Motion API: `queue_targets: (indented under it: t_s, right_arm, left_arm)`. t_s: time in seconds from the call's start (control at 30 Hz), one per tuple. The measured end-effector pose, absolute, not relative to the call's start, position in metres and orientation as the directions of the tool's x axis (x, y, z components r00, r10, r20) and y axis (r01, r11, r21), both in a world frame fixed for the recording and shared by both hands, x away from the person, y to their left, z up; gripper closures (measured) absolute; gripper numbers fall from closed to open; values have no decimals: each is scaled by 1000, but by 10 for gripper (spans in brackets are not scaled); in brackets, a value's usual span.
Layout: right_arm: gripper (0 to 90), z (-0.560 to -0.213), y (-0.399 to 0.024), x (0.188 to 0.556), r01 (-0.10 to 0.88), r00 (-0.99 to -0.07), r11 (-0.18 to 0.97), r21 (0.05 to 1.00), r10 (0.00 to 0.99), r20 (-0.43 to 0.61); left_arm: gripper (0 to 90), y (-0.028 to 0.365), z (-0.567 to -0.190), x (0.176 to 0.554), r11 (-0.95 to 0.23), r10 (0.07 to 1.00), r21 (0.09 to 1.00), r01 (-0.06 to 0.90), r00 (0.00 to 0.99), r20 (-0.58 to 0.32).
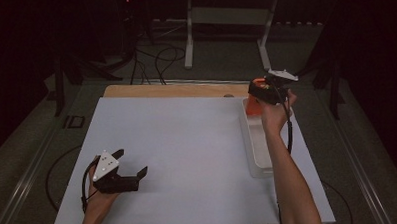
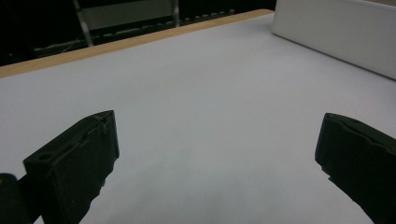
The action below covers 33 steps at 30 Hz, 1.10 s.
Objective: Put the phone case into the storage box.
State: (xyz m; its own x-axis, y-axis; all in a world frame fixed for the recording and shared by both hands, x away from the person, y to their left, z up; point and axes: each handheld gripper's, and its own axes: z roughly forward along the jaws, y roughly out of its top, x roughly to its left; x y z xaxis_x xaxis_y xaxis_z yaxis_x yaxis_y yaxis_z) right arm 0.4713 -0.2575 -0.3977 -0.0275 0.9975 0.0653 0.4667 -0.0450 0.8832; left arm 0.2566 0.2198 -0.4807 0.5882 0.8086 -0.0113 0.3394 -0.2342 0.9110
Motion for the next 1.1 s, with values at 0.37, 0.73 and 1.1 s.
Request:
queue_targets:
  t_s: [0.37,0.73,1.1]
  right_arm:
    - [162,-407,-260,473,485,-19,-55,873,997,73]
    - [162,-414,-260,474,496,-26,-51,867,997,73]
    - [162,-419,-260,474,505,-25,-44,862,998,65]
  left_arm:
    - [3,220,-481,256,-233,809,912,339,587,-11]
    - [4,221,-480,256,-230,811,913,338,585,-12]
    - [4,220,-480,256,-230,811,913,338,585,-12]
